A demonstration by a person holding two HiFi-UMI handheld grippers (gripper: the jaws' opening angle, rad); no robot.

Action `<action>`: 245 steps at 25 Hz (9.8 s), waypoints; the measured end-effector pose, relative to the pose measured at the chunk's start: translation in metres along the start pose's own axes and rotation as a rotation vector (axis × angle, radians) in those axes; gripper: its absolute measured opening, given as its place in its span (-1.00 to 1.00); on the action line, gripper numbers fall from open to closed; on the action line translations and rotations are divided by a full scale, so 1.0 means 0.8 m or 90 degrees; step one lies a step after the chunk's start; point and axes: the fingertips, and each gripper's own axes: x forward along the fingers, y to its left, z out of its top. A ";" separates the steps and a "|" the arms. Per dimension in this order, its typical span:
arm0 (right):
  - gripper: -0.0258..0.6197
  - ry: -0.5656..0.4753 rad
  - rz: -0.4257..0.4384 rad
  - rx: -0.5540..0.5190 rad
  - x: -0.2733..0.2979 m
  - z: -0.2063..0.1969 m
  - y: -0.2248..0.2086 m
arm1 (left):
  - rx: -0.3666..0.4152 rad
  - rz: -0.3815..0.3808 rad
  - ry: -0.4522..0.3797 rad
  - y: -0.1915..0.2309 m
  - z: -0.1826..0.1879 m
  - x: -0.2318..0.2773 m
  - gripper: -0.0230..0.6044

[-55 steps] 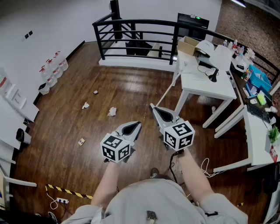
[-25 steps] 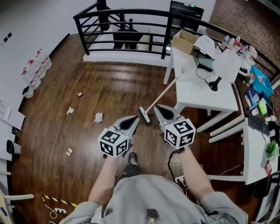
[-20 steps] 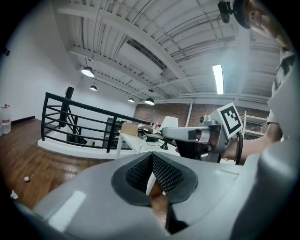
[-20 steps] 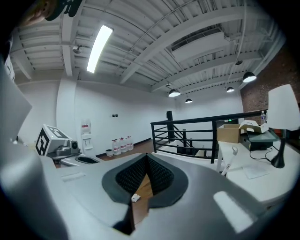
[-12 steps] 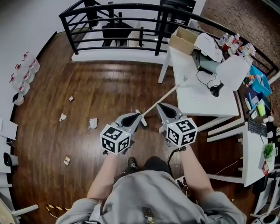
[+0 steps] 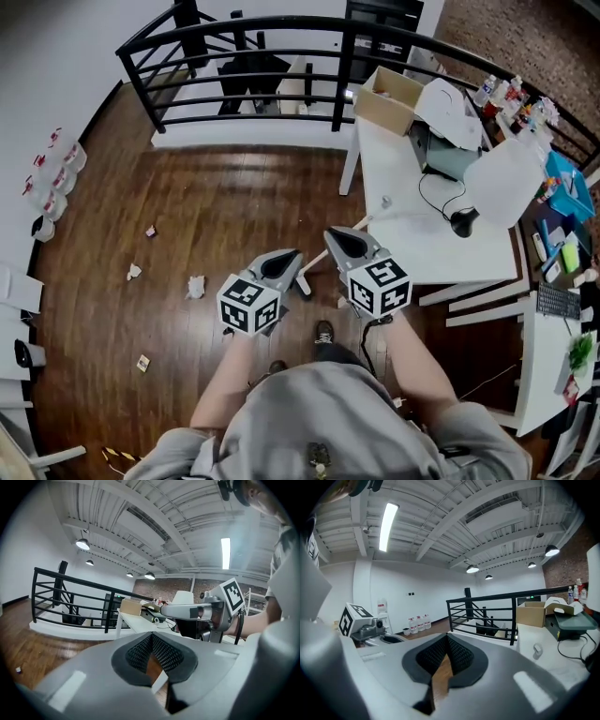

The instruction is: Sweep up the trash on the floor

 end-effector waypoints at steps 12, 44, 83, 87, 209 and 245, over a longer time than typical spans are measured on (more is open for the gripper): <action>-0.75 -0.015 -0.028 -0.017 -0.010 0.024 -0.143 | -0.008 0.013 0.048 0.010 -0.012 0.122 -0.91; -0.66 0.230 -0.010 -0.003 0.090 -0.134 -0.255 | -0.021 -0.017 0.182 0.067 -0.160 0.256 -0.91; -0.67 0.119 0.613 -0.193 0.133 0.023 0.386 | -0.155 0.410 0.073 0.192 -0.251 -0.226 -0.54; -0.67 0.124 0.647 -0.196 0.139 0.009 0.479 | -0.163 0.440 0.080 0.202 -0.275 -0.324 -0.54; -0.67 0.232 -0.247 0.189 0.734 -0.108 0.466 | 0.182 -0.328 0.424 0.835 -0.352 -0.331 -0.45; -0.67 0.160 -0.383 0.336 0.879 -0.120 0.410 | 0.355 -0.516 0.534 1.015 -0.332 -0.275 -0.47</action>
